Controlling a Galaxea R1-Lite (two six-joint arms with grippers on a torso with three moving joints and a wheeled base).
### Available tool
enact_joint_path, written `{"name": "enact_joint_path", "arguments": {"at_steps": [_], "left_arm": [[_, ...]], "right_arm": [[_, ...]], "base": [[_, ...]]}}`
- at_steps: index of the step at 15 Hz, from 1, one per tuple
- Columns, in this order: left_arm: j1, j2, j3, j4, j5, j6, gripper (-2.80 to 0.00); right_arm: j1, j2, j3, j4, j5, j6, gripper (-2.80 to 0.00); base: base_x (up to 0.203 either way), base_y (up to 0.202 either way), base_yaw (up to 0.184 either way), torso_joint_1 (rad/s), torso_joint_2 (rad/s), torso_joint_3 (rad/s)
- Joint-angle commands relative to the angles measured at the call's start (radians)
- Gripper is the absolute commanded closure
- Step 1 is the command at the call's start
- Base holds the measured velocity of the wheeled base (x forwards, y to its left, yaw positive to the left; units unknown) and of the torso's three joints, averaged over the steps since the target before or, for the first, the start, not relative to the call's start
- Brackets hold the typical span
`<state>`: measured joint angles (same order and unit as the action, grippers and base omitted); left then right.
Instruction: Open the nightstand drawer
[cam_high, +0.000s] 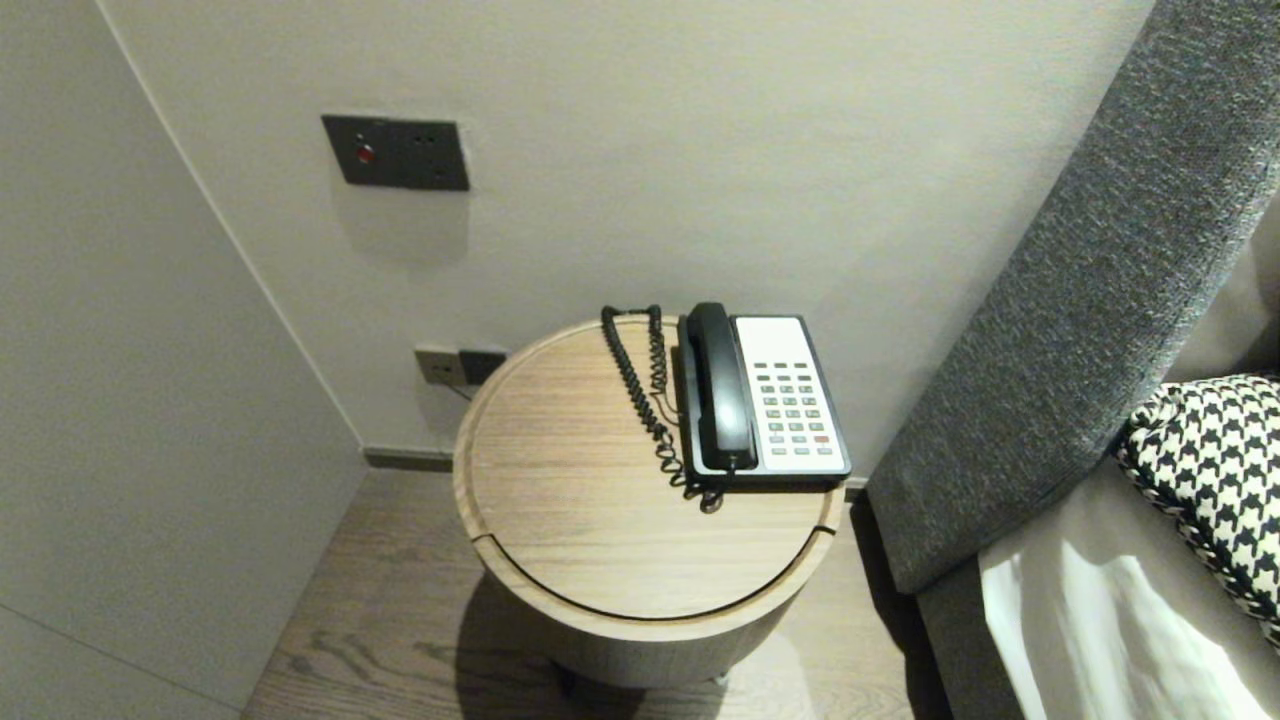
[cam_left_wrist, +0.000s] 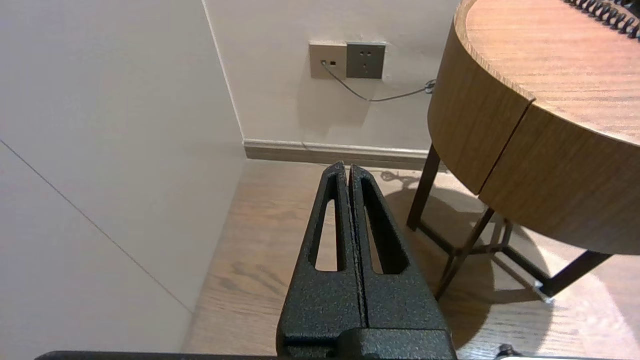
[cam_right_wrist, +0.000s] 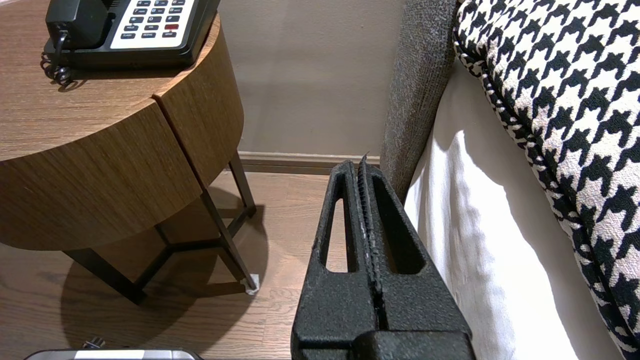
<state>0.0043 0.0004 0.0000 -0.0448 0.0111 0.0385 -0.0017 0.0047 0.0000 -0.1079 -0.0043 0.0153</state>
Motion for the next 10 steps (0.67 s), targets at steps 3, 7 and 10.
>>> {"name": "enact_joint_path", "arguments": {"at_steps": [3,7,10], "left_arm": [[0.000,-0.003,0.000,0.034,0.000,-0.001,0.00],[0.000,-0.003,0.000,0.033,0.000,-0.003,0.00],[0.000,-0.004,0.000,0.034,0.000,-0.014,0.00]], "right_arm": [[0.000,0.001,0.040,-0.001,0.000,0.000,0.00],[0.000,0.001,0.040,-0.001,0.000,0.000,0.00],[-0.001,0.001,0.040,-0.001,0.000,0.000,0.00]], "base": [[0.000,0.000,0.000,0.000,0.00,0.000],[0.000,0.000,0.000,0.000,0.00,0.000],[0.000,0.000,0.000,0.000,0.00,0.000]]}}
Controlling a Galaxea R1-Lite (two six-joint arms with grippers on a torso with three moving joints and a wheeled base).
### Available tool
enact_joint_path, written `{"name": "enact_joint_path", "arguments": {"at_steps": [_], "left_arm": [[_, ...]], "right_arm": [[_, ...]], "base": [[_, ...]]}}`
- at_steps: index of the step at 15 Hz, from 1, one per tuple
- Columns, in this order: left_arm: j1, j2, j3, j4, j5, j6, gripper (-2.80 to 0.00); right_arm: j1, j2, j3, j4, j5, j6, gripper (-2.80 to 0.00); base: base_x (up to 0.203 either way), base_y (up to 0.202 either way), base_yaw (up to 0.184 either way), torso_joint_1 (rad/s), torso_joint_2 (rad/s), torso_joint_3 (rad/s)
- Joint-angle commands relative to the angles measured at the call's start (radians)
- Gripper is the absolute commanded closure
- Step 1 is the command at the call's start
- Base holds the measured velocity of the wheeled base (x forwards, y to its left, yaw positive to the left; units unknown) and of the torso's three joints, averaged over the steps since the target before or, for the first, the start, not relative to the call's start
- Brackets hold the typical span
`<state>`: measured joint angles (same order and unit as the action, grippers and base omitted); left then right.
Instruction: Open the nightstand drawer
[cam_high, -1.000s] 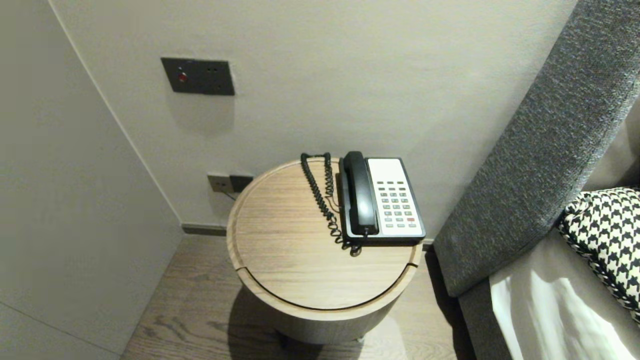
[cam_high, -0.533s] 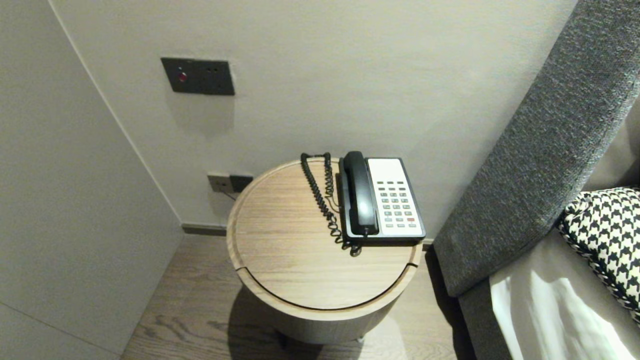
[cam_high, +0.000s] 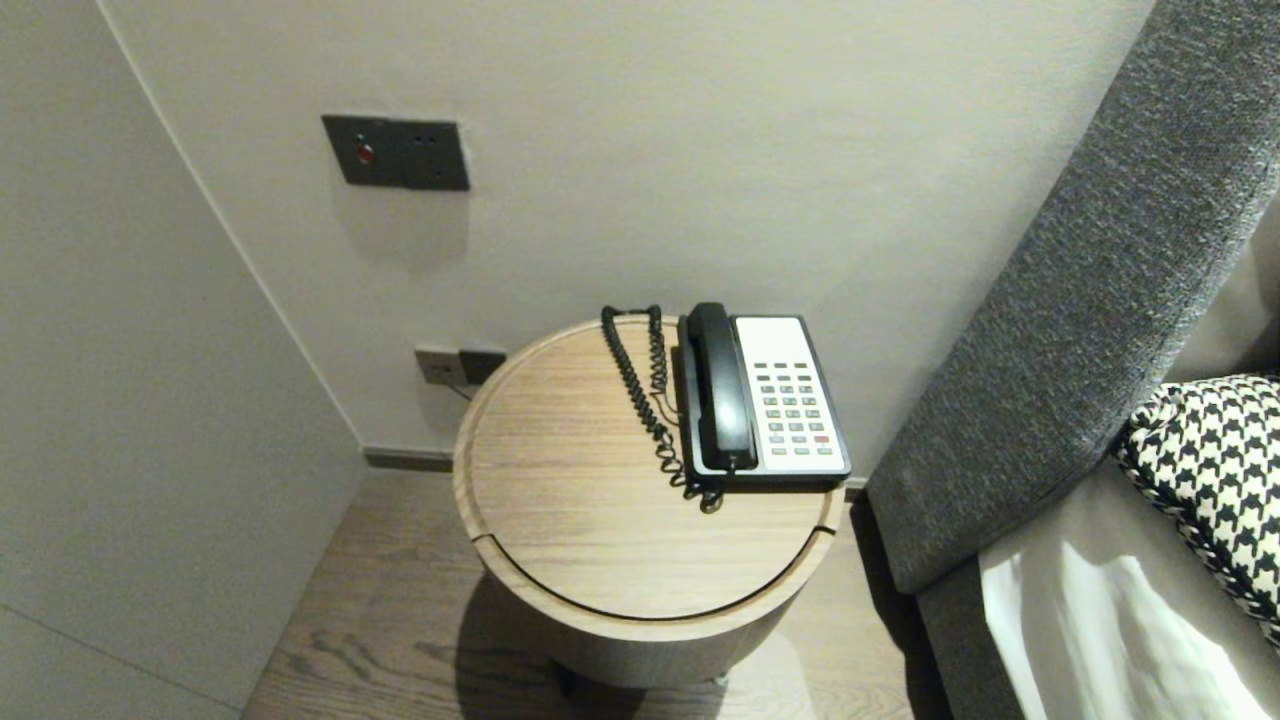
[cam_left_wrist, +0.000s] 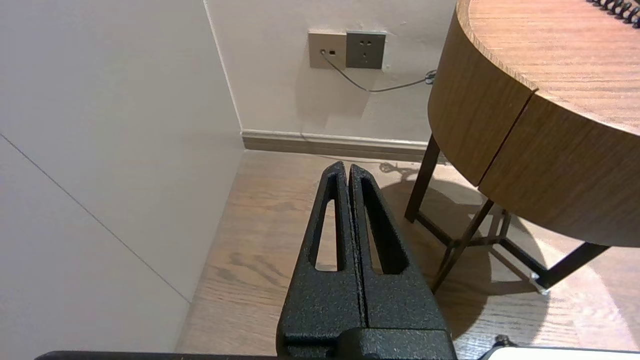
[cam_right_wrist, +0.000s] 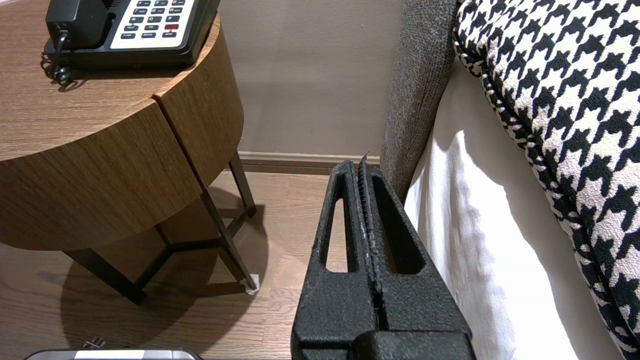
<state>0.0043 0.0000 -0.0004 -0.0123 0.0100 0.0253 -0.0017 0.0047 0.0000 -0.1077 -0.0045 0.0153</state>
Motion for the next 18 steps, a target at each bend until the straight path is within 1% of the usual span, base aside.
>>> {"name": "enact_joint_path", "arguments": {"at_steps": [1,14,18], "left_arm": [[0.000,-0.003,0.000,0.002,0.001,0.001,0.00],[0.000,-0.002,0.000,0.000,-0.004,-0.007,0.00],[0.000,-0.002,0.000,0.000,-0.004,-0.007,0.00]], "right_arm": [[0.000,0.001,0.040,-0.001,0.000,0.000,0.00],[0.000,0.001,0.040,-0.001,0.000,0.000,0.00],[0.000,0.000,0.040,-0.004,-0.002,-0.017,0.00]], "base": [[0.000,0.000,0.000,0.000,0.00,0.000],[0.000,0.000,0.000,0.000,0.00,0.000],[0.000,0.000,0.000,0.000,0.00,0.000]]}}
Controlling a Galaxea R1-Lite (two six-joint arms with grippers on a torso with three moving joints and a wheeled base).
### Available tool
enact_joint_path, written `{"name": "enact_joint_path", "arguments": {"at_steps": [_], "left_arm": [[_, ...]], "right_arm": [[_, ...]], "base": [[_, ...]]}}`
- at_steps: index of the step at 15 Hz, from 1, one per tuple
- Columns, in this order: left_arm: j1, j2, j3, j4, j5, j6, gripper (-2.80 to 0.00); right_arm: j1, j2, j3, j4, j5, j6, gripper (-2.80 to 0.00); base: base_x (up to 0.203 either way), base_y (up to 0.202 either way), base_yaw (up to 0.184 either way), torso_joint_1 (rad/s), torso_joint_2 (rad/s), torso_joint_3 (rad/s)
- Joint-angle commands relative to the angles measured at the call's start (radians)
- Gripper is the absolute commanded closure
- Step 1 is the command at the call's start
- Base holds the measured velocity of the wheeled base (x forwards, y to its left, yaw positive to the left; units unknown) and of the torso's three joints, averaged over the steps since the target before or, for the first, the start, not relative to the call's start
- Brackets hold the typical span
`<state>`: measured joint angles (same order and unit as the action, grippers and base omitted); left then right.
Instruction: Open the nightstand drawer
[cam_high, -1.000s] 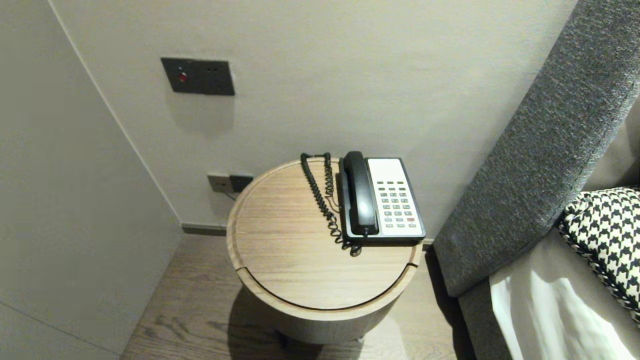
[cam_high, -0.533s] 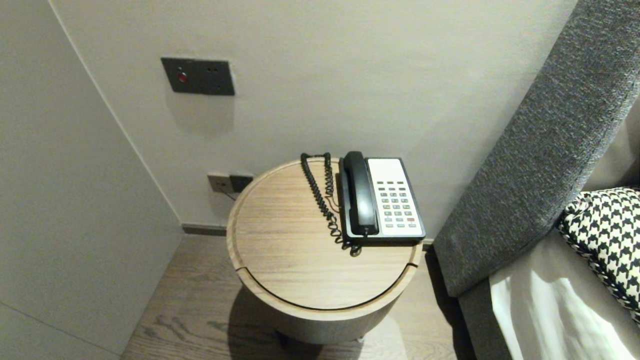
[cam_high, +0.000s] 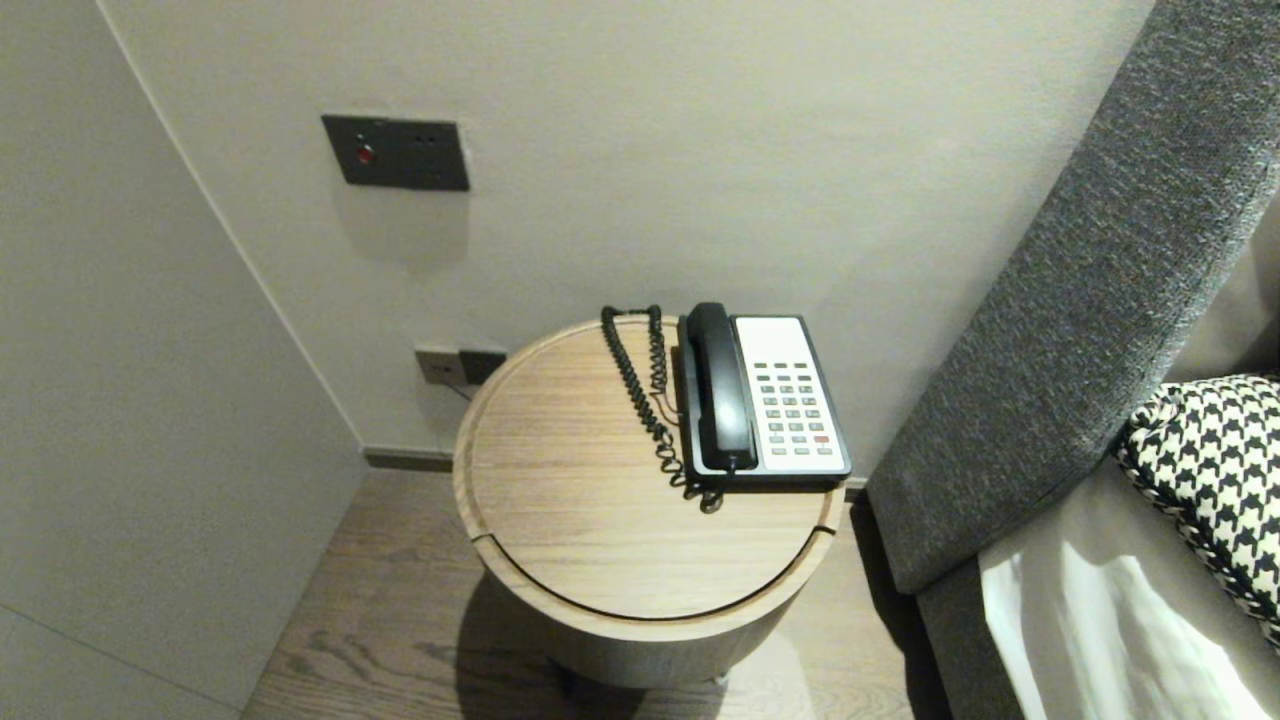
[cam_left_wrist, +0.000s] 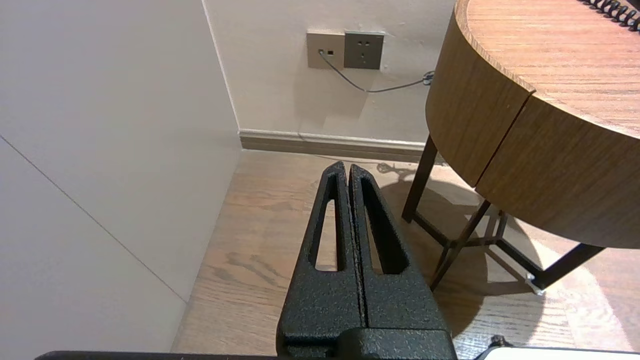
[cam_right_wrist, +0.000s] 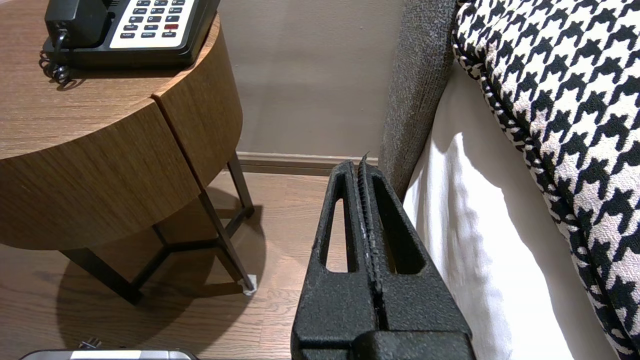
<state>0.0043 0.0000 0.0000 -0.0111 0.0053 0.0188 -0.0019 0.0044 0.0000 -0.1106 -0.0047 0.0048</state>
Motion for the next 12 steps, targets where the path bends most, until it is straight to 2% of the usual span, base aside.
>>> {"name": "enact_joint_path", "arguments": {"at_steps": [1,12], "left_arm": [[0.000,-0.002,0.000,-0.001,0.001,0.001,0.00],[0.000,-0.002,0.000,-0.001,0.001,0.000,0.00]], "right_arm": [[0.000,0.000,0.040,-0.001,-0.001,-0.009,0.00],[-0.001,0.000,0.040,-0.001,0.000,0.007,0.00]], "base": [[0.000,0.000,0.000,0.000,0.00,0.000],[0.000,0.000,0.000,0.000,0.00,0.000]]}}
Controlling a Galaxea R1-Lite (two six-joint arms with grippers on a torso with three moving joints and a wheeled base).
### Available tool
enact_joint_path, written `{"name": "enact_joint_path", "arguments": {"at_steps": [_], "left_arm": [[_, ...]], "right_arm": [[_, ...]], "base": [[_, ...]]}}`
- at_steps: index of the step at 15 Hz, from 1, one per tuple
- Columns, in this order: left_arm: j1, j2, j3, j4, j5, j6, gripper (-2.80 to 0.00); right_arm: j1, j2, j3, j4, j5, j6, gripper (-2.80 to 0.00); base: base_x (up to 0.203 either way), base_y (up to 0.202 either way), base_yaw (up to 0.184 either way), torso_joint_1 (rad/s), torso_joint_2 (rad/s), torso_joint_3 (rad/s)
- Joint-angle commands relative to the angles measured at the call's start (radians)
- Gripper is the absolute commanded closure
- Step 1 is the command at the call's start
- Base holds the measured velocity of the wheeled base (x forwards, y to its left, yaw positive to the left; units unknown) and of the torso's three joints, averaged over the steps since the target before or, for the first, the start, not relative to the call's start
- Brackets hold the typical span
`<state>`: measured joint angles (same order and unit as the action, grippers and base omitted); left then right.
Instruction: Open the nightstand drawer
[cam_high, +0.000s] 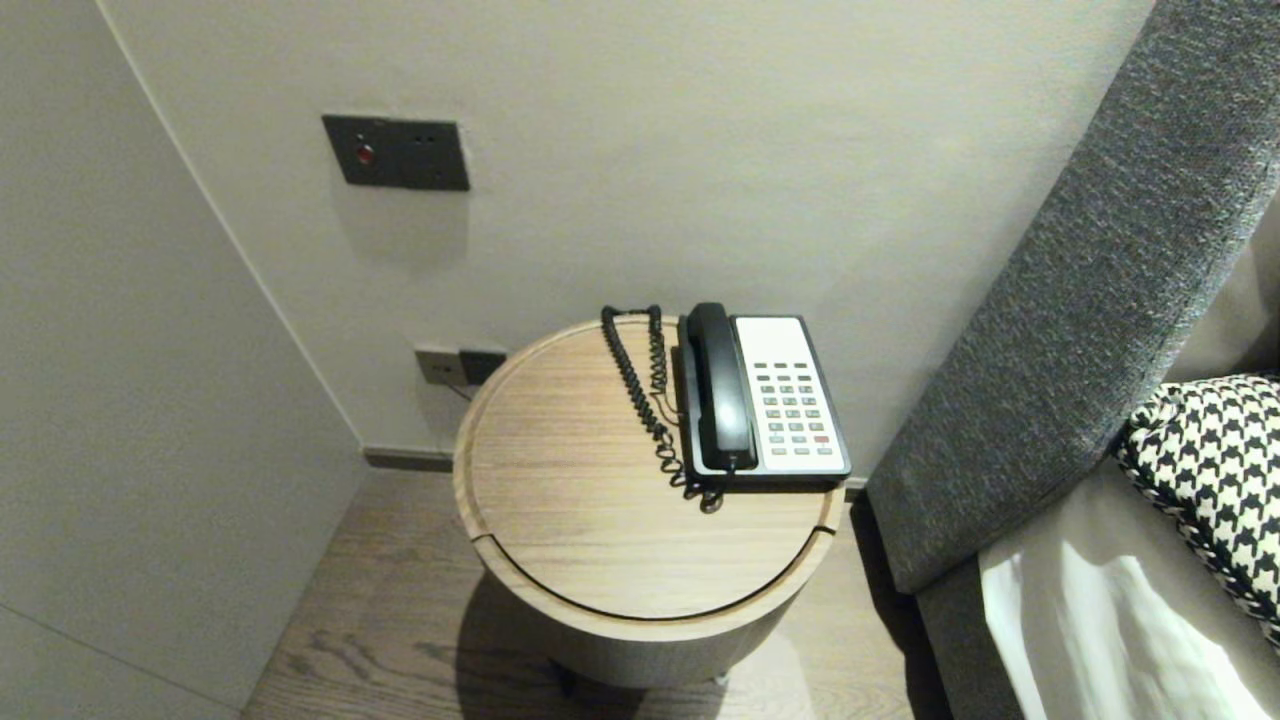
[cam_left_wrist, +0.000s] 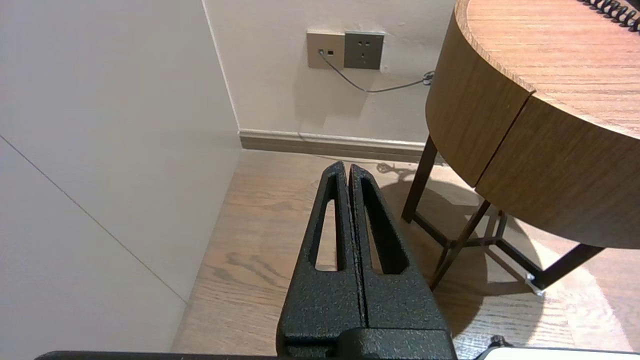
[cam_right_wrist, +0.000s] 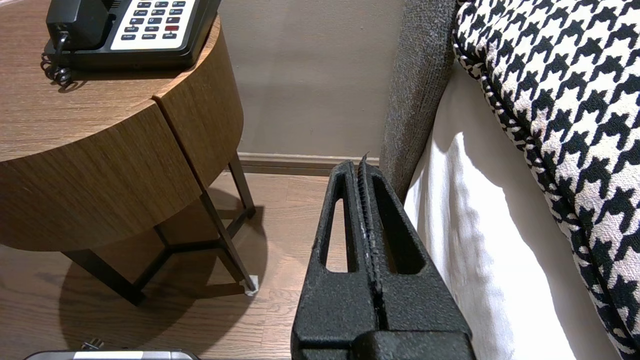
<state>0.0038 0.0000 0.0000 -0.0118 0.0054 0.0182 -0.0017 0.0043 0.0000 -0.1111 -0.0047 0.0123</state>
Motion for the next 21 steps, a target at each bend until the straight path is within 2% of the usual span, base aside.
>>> {"name": "enact_joint_path", "arguments": {"at_steps": [1,7,12,16,17,21], "left_arm": [[0.001,-0.002,0.000,0.000,0.001,0.002,0.00],[0.001,-0.002,0.000,0.000,0.001,0.002,0.00],[0.001,-0.002,0.000,0.000,0.001,0.000,0.00],[0.001,-0.002,0.000,0.000,0.001,0.000,0.00],[0.001,-0.002,0.000,0.000,0.001,0.001,0.00],[0.001,-0.002,0.000,0.000,0.001,0.000,0.00]], "right_arm": [[-0.001,0.000,0.040,-0.001,0.000,0.000,0.00],[0.000,0.000,0.009,0.013,-0.002,-0.005,0.00],[0.003,0.018,-0.140,0.168,0.005,-0.008,0.00],[0.005,0.253,-0.337,0.239,0.008,0.000,0.00],[0.005,0.317,-0.378,0.243,0.008,0.016,0.00],[0.007,0.620,-0.564,0.264,0.009,0.191,0.00]], "base": [[0.000,0.000,0.000,0.000,0.00,0.000],[0.000,0.000,0.000,0.000,0.00,0.000],[0.000,0.000,0.000,0.000,0.00,0.000],[0.000,0.000,0.000,0.000,0.00,0.000],[0.000,0.000,0.000,0.000,0.00,0.000],[0.000,0.000,0.000,0.000,0.00,0.000]]}}
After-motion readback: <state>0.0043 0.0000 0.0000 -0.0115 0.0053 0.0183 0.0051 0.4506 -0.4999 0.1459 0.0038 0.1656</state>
